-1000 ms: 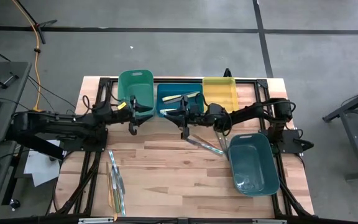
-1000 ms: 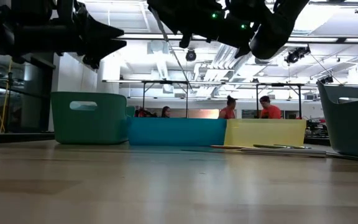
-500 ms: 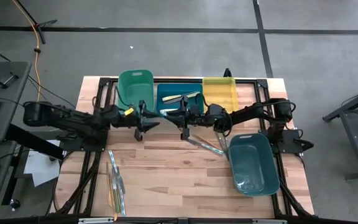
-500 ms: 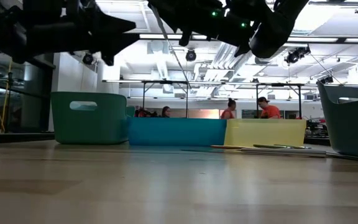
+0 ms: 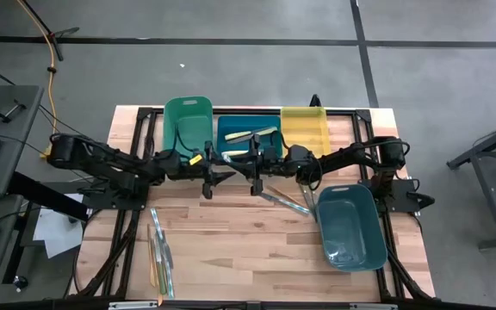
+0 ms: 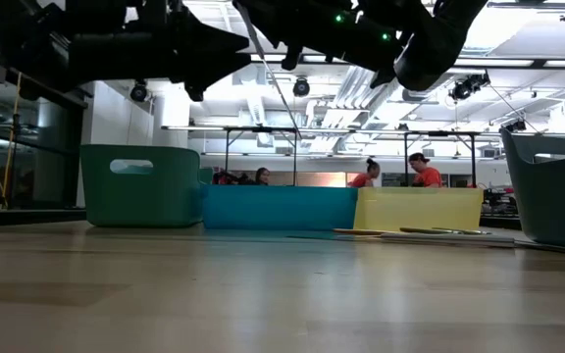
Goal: Sort silverware by color (type)
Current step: Put the blue knife into the green bin
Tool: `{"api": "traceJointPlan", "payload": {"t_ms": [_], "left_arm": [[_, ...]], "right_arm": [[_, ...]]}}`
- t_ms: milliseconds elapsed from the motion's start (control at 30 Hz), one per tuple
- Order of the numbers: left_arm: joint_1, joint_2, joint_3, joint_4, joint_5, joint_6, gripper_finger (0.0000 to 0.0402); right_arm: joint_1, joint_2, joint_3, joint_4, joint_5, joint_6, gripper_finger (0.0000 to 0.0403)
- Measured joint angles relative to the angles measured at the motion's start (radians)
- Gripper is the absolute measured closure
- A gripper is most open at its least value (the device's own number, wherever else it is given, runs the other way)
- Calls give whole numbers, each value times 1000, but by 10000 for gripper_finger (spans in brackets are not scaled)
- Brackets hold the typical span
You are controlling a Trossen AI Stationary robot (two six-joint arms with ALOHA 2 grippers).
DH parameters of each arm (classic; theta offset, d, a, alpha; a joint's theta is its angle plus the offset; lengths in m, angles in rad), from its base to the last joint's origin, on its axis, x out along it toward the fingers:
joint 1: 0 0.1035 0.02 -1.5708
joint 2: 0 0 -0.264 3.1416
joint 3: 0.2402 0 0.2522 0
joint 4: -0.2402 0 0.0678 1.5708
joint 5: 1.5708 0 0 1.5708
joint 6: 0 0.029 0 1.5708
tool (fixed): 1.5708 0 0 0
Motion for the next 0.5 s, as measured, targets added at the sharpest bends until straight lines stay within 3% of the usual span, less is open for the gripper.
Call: {"api": "traceJointPlan", "payload": {"t_ms": [500], "left_arm": [[-13, 59, 57, 10, -3, 40, 236]], "right_arm": [[0, 0, 0, -17, 0, 4, 359]]}}
